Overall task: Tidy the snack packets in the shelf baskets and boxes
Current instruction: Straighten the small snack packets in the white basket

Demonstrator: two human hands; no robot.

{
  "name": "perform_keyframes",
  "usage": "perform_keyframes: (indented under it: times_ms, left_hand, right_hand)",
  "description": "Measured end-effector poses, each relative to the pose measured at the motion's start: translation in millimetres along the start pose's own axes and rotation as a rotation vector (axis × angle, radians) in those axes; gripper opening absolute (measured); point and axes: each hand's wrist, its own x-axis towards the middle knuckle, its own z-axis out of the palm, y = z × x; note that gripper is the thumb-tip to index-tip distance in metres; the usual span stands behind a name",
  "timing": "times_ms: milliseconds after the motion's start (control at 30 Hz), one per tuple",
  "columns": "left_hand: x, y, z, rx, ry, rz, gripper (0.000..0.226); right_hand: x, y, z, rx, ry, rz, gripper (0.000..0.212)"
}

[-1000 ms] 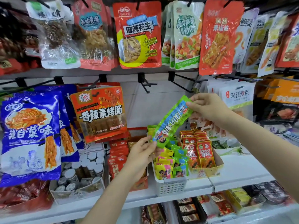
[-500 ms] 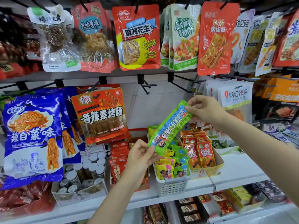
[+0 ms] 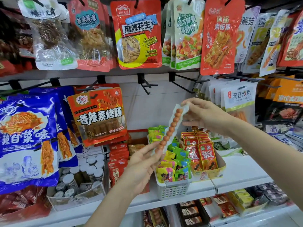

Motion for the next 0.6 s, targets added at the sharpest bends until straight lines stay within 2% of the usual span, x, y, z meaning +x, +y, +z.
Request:
perform_keyframes:
  times_ms: [67, 167, 433, 500, 600]
  left_hand:
    - [-0.1, -6.8, 1.4, 0.196, 0.057, 0.146, 0.046]
    - [0.1, -14.1, -1.2, 0.257, 0.065, 0.262, 0.053]
    - [0.8, -15.6, -3.5, 0.241, 0.034, 0.293, 0.069]
    - [0.0, -11.5, -3.5, 0.046, 0.001, 0.155, 0.07]
    - [-3.6, -0.4, -0.6, -0.354, -0.123, -0.249, 0.068]
  right_hand:
    - [-1.2, 2.9, 2.2, -0.007, -0.01, 0.067, 0.032]
    - [-2.3, 8.6, 4.4, -0.214, 0.07, -0.015, 0.027]
    - [-2.8, 6.8, 6.1, -0.191, 0.102, -0.047, 0.026]
    - [-3.8, 6.8, 4.9, -0.146, 0.096, -0.059, 0.026]
    - [-6.0, 6.5, 2.6, -0.012, 0.018, -0.06, 0.026]
